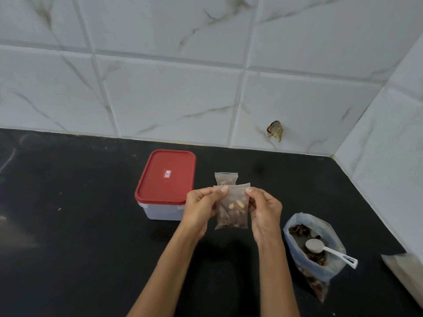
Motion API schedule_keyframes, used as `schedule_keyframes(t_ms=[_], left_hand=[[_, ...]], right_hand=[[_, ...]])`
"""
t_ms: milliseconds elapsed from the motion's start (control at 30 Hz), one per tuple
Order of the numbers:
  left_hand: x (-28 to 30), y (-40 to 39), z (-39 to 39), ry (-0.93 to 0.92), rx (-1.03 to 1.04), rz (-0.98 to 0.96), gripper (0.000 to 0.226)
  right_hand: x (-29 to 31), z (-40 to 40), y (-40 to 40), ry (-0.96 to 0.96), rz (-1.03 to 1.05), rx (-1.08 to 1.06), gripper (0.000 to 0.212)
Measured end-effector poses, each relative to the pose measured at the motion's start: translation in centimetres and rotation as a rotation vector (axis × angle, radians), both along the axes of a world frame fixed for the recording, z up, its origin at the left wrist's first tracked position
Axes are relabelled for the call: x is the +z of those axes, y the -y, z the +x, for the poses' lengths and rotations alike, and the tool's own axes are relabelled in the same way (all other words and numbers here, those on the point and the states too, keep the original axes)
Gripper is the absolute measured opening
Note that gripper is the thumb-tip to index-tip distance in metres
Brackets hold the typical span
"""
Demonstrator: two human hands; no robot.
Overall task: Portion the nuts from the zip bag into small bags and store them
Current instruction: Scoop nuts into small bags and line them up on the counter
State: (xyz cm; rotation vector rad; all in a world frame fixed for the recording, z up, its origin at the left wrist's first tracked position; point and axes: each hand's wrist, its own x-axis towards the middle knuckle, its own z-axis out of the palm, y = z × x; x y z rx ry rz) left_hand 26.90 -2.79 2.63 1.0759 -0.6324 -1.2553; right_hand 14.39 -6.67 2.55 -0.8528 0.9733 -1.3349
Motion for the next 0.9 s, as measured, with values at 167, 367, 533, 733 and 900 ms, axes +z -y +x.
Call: schedule_keyframes(t_ms=[167,367,533,733,900], left_hand=[[-1.3,0.9,-1.1,0.016,0.109,0.062,0.011],[-3.1,2.5,-1.2,-0.003,0.106,0.171,0.018],[-4.0,4.7,-1.0,0.11,0.152,0.234,0.027],[-5.2,7.8,-0.4,0.391,0.218,0.237,0.026],[-5.8,9.1,-0.2,0.607,0.255,0.279,0.024]], right_hand=[[-1.3,-0.7,0.8,-0.002,0.118,-0.049,0.019],[-3.2,-0.7,2.2,-0.001,0.285,-0.08,0.018],[-4.4,0.0,4.1,-0.142,0.284,-0.089,0.018],[-4.5,0.4,7.7,-0.409,0.221,-0.102,0.019],[-4.9,0.8,9.2,-0.623,0.192,-0.077,0.026]])
